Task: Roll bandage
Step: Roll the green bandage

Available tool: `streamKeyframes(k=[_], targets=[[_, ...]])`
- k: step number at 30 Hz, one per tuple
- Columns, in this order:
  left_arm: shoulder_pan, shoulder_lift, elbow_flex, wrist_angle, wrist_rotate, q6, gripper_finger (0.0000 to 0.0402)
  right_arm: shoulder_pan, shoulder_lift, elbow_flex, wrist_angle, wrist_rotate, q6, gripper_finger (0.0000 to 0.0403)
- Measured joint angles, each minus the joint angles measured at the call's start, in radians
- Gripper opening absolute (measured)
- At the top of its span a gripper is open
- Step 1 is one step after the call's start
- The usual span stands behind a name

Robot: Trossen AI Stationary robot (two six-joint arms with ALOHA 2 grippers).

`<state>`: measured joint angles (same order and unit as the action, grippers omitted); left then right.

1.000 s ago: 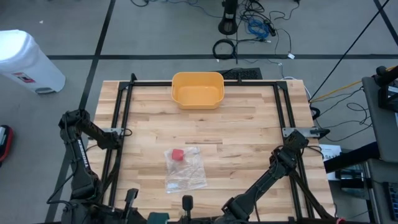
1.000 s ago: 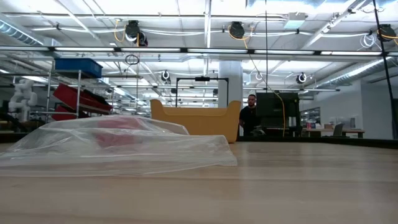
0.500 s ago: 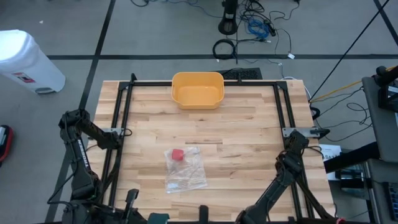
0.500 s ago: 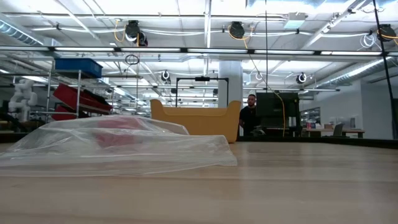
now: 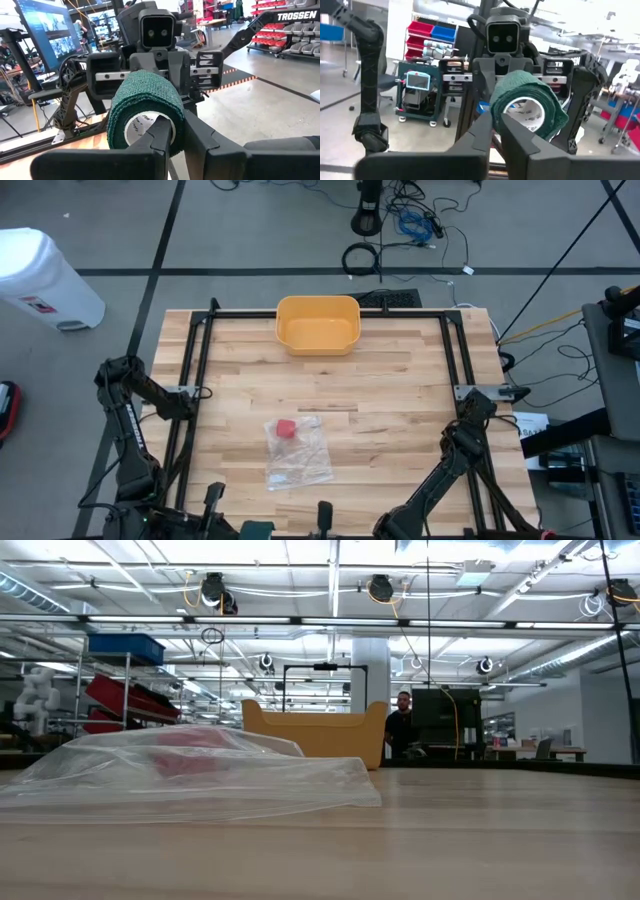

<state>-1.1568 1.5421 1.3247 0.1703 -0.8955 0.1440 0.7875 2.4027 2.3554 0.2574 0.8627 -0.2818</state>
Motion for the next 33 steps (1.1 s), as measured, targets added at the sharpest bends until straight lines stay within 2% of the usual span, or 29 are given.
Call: streamKeyframes(k=[9, 15, 18, 26, 33], targets=[[-0.001, 0.000, 0.000, 0.000, 0.000, 0.001, 0.0039, -0.028, 0.000, 0.000, -0.027, -0.031, 0.078, 0.0131], [0.002, 0.000, 0.000, -0.002, 0.000, 0.003, 0.0039, -0.038, 0.000, 0.000, -0.026, -0.055, 0.087, 0.0165], [0.010, 0.000, 0.000, -0.004, 0.000, 0.000, 0.0039, -0.050, 0.000, 0.000, -0.023, -0.110, 0.094, 0.0168], [0.022, 0.000, -0.001, -0.023, 0.000, -0.007, 0.0039, -0.067, 0.000, 0.000, -0.021, -0.134, 0.117, 0.0163], [0.022, 0.000, -0.001, -0.023, 0.001, -0.010, 0.0039, -0.069, 0.000, 0.000, -0.017, -0.130, 0.114, 0.0107]])
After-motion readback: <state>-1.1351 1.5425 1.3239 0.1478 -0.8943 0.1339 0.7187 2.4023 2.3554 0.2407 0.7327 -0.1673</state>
